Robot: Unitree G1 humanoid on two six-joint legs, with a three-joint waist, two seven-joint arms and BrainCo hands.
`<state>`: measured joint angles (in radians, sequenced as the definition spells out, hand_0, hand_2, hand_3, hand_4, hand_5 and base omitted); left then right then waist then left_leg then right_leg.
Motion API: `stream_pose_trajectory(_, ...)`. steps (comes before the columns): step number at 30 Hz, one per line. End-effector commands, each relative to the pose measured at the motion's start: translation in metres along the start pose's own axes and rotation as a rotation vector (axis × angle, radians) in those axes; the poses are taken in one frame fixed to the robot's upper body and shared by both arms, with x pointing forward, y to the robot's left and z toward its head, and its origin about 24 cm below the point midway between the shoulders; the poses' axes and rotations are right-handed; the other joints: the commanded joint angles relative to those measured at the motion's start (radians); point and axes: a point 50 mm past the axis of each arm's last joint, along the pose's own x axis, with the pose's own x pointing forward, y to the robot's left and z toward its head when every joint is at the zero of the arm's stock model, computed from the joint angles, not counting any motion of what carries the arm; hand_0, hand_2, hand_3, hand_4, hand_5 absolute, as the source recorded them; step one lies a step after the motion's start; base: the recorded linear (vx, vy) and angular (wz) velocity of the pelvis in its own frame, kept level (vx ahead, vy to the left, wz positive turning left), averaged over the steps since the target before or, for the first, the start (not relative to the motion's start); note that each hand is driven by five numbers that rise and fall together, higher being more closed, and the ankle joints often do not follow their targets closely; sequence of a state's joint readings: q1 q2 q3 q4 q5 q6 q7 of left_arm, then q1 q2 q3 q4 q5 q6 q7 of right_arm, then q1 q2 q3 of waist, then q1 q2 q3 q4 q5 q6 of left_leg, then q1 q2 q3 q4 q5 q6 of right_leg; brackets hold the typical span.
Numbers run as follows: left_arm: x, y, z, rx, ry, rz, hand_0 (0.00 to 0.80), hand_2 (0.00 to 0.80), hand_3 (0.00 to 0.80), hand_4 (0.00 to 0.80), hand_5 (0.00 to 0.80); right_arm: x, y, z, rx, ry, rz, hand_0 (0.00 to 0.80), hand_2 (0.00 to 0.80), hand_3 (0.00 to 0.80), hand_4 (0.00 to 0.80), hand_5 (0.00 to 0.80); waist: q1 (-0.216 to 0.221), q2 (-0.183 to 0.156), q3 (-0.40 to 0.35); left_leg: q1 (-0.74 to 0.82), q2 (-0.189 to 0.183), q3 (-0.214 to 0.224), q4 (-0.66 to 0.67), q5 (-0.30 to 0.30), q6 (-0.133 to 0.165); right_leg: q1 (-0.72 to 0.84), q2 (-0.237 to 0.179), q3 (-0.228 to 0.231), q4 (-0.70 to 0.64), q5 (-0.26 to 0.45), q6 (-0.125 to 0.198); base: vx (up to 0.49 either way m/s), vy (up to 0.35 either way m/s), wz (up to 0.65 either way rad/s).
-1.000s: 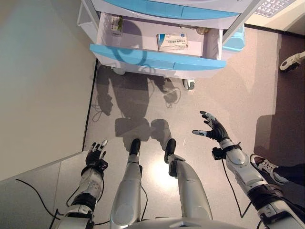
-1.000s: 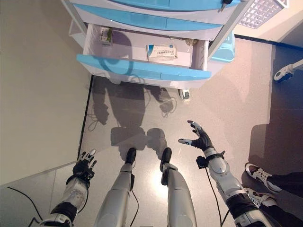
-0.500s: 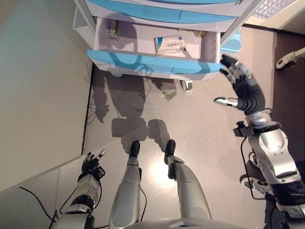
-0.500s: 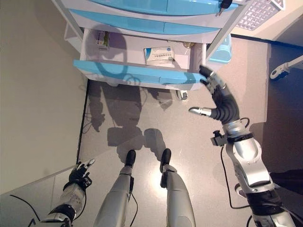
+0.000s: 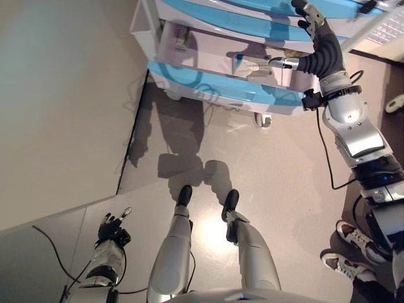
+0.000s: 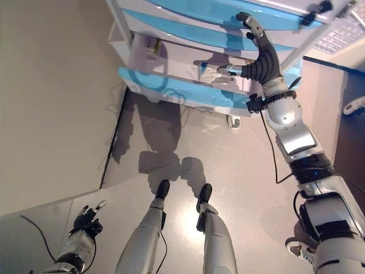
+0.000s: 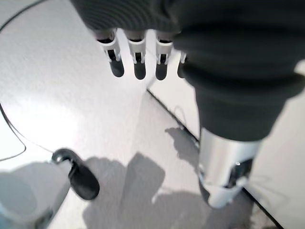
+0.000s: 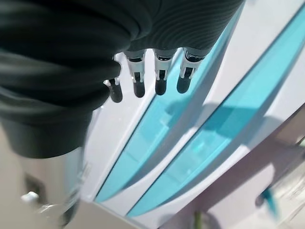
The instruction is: Open the drawer and pick up the medicine
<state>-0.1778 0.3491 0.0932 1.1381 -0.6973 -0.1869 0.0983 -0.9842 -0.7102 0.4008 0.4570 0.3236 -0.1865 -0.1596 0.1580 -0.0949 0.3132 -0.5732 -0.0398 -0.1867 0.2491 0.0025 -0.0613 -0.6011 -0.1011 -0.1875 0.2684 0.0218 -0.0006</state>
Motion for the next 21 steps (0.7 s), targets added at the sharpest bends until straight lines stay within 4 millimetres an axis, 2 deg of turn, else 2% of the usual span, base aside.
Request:
stream_pose_trajectory(1,0.003,0.025,0.017,-0.023,-0.042,0.059,0.0,0.0,0.0,0.0,0.0,0.027,-0.01,0.018,0.014,0.012,-0.01,0.0,0.0,0.0,0.0,0.0,-0.003,-0.018,0.01,0.0,-0.064,0.02,-0.081,0.08,0.064,0.054,-0.008,-0.026,0.039,-0.028,0.055,0.012,0.011,0.09)
stream_pose_trajectory(4,0.003,0.025,0.018,-0.018,-0.038,0.055,0.0,0.0,0.0,0.0,0.0,0.037,-0.011,0.02,-0.019,0.038,-0.009,0.0,0.0,0.0,0.0,0.0,0.004,-0.017,0.018,-0.002,-0.066,0.011,-0.079,0.083,0.062,0.059,-0.014,-0.039,0.044,-0.031,0.054,0.013,0.002,0.13)
stream_pose_trajectory(5,0.004,0.024,0.019,-0.023,-0.036,0.051,0.0,0.0,0.0,0.0,0.0,0.041,-0.013,0.017,-0.061,0.068,-0.006,0.0,0.0,0.0,0.0,0.0,0.01,-0.017,0.024,-0.003,-0.069,0.002,-0.08,0.086,0.059,0.064,-0.017,-0.049,0.047,-0.035,0.054,0.11,-0.036,0.14)
stream_pose_trajectory(6,0.004,0.025,0.018,-0.021,-0.033,0.049,0.0,0.0,0.0,0.0,0.0,0.042,-0.012,0.015,-0.087,0.084,0.0,0.0,0.0,0.0,0.0,0.0,0.013,-0.021,0.023,0.01,-0.069,-0.004,-0.081,0.061,0.056,0.076,-0.018,-0.048,0.054,-0.063,0.06,0.114,-0.032,0.21)
stream_pose_trajectory(9,0.004,0.024,0.018,-0.018,-0.028,0.044,0.0,0.0,0.0,0.0,0.0,0.045,-0.012,0.012,-0.093,0.111,-0.005,0.0,0.0,0.0,0.0,0.0,0.018,-0.02,0.029,0.008,-0.071,-0.014,-0.081,0.065,0.054,0.079,-0.021,-0.057,0.055,-0.065,0.059,0.04,-0.009,0.2)
stream_pose_trajectory(13,0.005,0.02,0.018,-0.008,-0.018,0.032,0.0,0.0,0.0,0.0,0.0,0.051,-0.005,0.001,-0.186,0.199,0.01,0.0,0.0,0.0,0.0,0.0,0.029,-0.027,0.04,0.004,-0.074,-0.024,-0.078,0.068,0.051,0.082,-0.023,-0.073,0.054,-0.067,0.055,0.002,0.0,0.01)
stream_pose_trajectory(17,0.006,0.016,0.018,0.008,-0.015,0.015,0.0,0.0,0.0,0.0,0.0,0.051,-0.008,-0.012,-0.265,0.284,-0.006,0.0,0.0,0.0,0.0,0.0,0.033,-0.028,0.044,0.001,-0.076,-0.027,-0.077,0.071,0.05,0.081,-0.021,-0.077,0.053,-0.066,0.055,-0.001,0.001,0.01)
stream_pose_trajectory(20,0.006,0.013,0.02,0.009,-0.018,0.004,0.0,0.0,0.0,0.0,0.0,0.053,-0.008,-0.014,-0.306,0.304,-0.008,0.0,0.0,0.0,0.0,0.0,0.036,-0.027,0.046,0.0,-0.075,-0.029,-0.08,0.072,0.05,0.081,-0.021,-0.077,0.054,-0.066,0.054,-0.004,0.001,0.03)
stream_pose_trajectory(21,0.007,0.01,0.022,0.015,-0.023,-0.004,0.0,0.0,0.0,0.0,0.0,0.05,-0.01,-0.021,-0.334,0.344,-0.023,0.0,0.0,0.0,0.0,0.0,0.04,-0.027,0.048,-0.001,-0.074,-0.033,-0.083,0.075,0.049,0.079,-0.02,-0.078,0.055,-0.066,0.054,-0.001,-0.002,0.03)
